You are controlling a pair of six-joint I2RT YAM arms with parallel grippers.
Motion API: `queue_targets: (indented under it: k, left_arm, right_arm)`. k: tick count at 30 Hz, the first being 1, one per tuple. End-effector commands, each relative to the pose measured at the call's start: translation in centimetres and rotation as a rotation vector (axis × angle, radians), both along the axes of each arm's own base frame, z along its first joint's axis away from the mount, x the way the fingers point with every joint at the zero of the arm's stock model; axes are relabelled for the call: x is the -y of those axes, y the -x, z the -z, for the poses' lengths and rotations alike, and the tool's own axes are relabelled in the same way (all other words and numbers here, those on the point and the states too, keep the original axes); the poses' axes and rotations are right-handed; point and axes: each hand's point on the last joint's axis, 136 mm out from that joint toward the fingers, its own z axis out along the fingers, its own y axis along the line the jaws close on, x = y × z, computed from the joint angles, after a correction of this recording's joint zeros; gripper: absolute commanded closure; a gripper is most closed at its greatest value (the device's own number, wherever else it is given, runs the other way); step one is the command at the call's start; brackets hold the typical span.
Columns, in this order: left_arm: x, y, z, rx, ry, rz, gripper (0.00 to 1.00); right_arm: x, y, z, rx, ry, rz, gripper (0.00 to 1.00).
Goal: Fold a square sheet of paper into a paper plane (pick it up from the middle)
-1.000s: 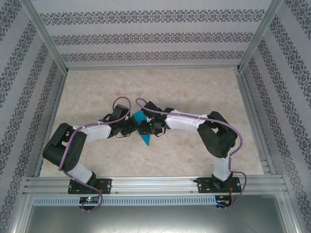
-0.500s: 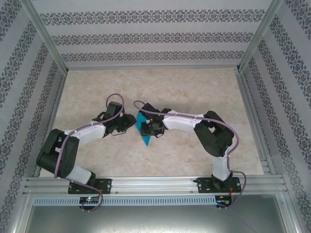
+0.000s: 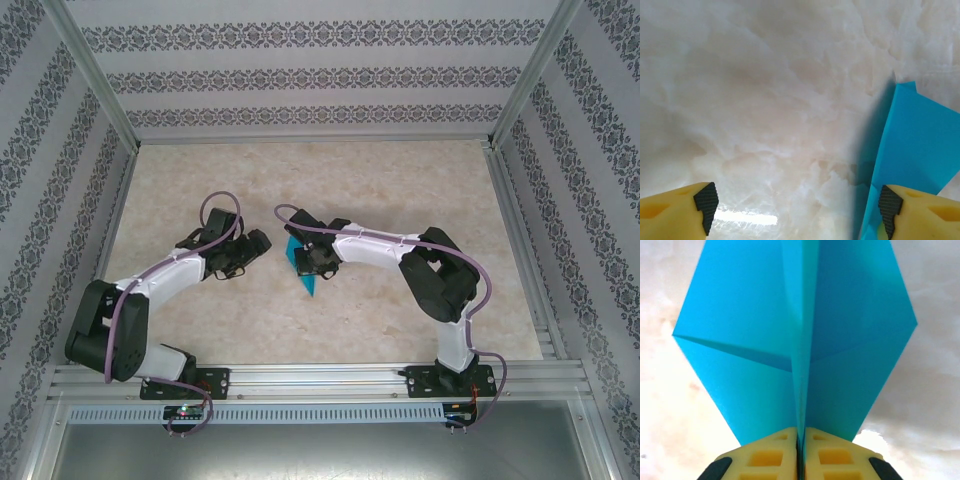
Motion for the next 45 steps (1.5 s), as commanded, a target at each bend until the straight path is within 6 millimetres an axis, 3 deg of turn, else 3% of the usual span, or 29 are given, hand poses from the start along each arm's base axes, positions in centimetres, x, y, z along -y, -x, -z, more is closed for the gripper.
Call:
queue_targets:
  k: [1, 6, 14, 29, 34, 40, 45]
  left_arm:
    - [-2.1, 0.1, -1.4, 0.009, -0.102, -0.019, 0.04]
    - [-2.8, 0.3, -1.6, 0.008, -0.145, -0.014, 0.0]
    - [-2.7, 0.5, -0.8, -0.013, -0.146, -0.004, 0.0]
    - [-2.3, 0.5, -0.2, -0.038, -0.136, 0.008, 0.0]
    - [-2.3, 0.4, -0.2, -0.038, -0.136, 0.009, 0.0]
    - [-2.3, 0.1, -0.4, -0.034, -0.136, 0.009, 0.0]
    - [-2.2, 0.0, -0.3, -0.037, -0.137, 0.015, 0.0]
  right_arm:
    - [2.0, -0.9, -1.3, 0.064, 0.103, 0.011, 0.92]
    - [4.4, -2.5, -1.6, 0.079, 0.11, 0.036, 0.91]
    - [5.7, -4.2, -0.2, 0.062, 0.087, 0.044, 0.84]
    - [7.0, -3.4, 3.0, -0.002, 0.132, 0.101, 0.82]
    - [7.3, -3.7, 3.0, -0.002, 0.137, 0.114, 0.82]
    - [7.3, -6.5, 1.1, 0.069, 0.112, 0.124, 0.88]
    - [6.7, -9.8, 0.9, 0.111, 0.077, 0.108, 0.92]
